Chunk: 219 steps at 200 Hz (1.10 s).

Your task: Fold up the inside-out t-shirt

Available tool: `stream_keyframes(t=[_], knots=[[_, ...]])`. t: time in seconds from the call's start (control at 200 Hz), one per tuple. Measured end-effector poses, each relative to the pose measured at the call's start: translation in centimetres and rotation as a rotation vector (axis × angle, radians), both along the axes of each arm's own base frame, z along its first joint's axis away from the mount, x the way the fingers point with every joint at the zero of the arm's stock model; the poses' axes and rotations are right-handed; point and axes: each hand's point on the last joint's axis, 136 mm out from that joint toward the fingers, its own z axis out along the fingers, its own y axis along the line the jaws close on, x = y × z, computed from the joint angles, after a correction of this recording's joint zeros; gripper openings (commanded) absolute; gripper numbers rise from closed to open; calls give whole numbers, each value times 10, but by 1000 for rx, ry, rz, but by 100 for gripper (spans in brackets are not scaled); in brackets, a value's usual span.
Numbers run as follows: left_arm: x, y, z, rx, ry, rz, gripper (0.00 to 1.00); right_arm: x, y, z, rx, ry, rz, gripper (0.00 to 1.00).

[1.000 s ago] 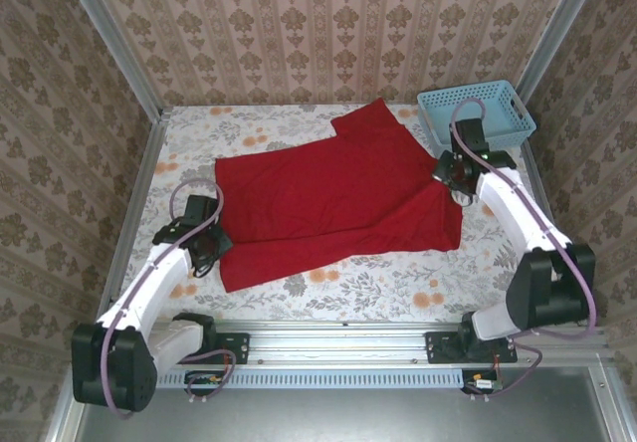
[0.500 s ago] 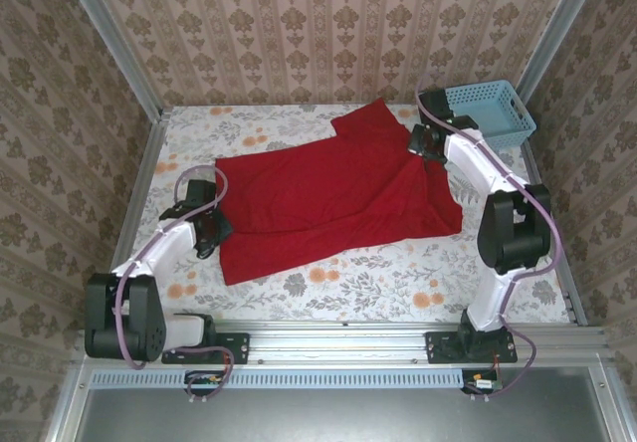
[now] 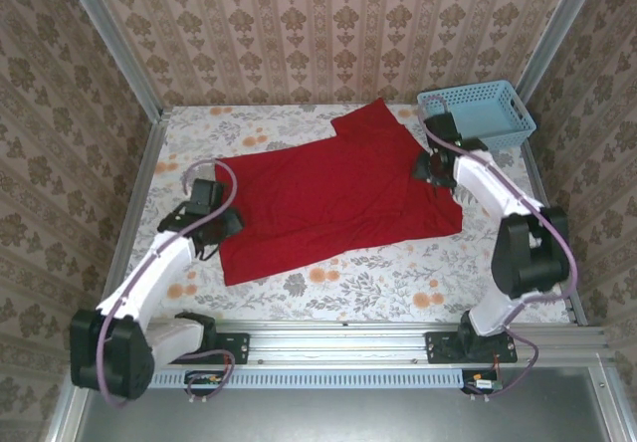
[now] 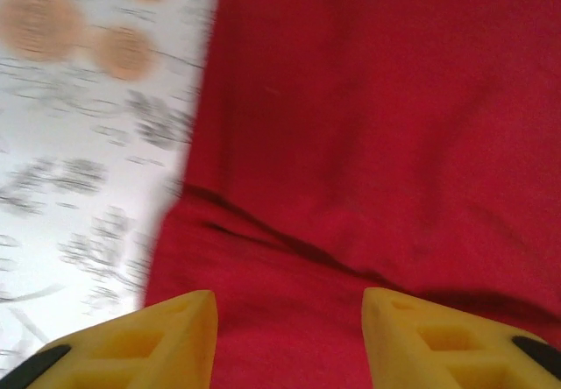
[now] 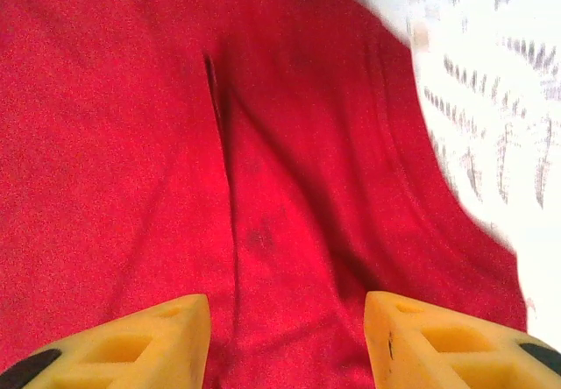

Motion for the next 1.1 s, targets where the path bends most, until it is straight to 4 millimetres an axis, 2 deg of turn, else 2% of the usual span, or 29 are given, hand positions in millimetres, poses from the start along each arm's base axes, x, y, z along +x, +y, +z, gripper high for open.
stream_keyframes(t=[0.095,0.225,0.31,0.39,0.565,0.73,0.91,1.095], knots=[[-20,-23,-20,-31,39,-72,46,-33,5,-23,46,59,16,51],[-43,-21,-64,-21,167,-63,47,-62,7,-60,80,162,12,50],[-48,-18,-81,-25,206,-41,47,-68,3,-75,104,201,-18,47],[-45,-12,-90,-41,219,-10,48,-66,-12,-86,126,214,-87,45],[-23,-2,-89,-112,171,68,48,-63,-46,-105,172,217,-242,46],[-9,5,-87,-146,136,101,50,-55,-58,-106,189,187,-297,46],[-9,13,-84,-151,132,124,52,-53,-62,-105,188,176,-313,46],[-22,39,-77,-103,141,202,52,-54,-76,-102,139,162,-342,47]])
